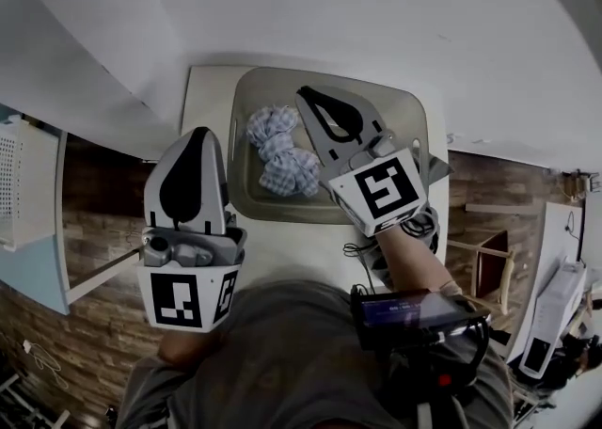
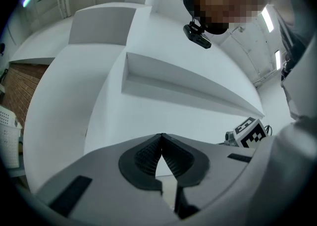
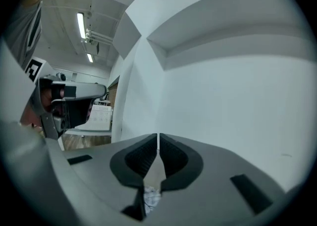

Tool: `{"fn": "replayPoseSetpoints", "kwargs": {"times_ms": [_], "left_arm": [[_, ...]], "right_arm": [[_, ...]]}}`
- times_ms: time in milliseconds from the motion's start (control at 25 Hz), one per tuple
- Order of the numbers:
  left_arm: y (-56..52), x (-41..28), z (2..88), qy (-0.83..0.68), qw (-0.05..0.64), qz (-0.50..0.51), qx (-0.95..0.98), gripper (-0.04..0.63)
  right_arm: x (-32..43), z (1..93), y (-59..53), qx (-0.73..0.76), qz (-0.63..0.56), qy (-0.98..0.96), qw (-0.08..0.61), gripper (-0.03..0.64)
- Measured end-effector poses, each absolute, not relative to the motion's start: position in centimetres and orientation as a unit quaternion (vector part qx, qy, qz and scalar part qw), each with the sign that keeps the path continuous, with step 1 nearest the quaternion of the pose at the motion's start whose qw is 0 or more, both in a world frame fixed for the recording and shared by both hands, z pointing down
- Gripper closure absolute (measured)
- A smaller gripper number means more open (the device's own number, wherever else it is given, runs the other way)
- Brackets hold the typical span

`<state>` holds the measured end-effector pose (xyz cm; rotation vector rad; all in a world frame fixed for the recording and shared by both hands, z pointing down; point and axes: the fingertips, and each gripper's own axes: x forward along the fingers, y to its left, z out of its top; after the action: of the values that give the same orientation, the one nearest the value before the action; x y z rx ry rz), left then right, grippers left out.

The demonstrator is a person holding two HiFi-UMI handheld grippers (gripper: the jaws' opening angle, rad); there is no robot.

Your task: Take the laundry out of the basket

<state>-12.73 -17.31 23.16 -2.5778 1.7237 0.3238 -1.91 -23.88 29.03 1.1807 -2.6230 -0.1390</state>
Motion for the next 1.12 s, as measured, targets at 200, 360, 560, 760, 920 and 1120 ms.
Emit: {"fn": "replayPoseSetpoints", "kwargs": {"times_ms": [200,360,560,760,920,1120], "left_arm": [[-18.7,-13.8,23.9,0.567,0.0,0.105,-0.817,0.588],[-19.5,-14.5,24.8,0.577,-0.006,0.103,-0.81,0.588],[-20.3,-14.9,26.0,0.584,-0.021,0.097,-0.805,0.588],[-20.9,-15.5,26.6,0.591,-0.028,0.094,-0.801,0.588],[-21.3,-15.6,27.3,0.594,-0.035,0.091,-0.798,0.588],[-21.6,-15.9,28.0,0.597,-0.042,0.088,-0.796,0.588]], "right_arm": [[-3.4,32.2,-24.8,0.373,-0.037,-0.912,0.166,0.598],[-4.6,34.9,-24.9,0.343,-0.02,-0.92,0.191,0.597],[-5.6,38.8,-24.5,0.304,0.01,-0.925,0.227,0.563],[-5.8,42.1,-24.7,0.283,0.061,-0.922,0.256,0.533],[-5.2,44.3,-25.2,0.279,0.065,-0.915,0.283,0.506],[-4.6,47.0,-26.2,0.278,0.069,-0.904,0.317,0.441]]}}
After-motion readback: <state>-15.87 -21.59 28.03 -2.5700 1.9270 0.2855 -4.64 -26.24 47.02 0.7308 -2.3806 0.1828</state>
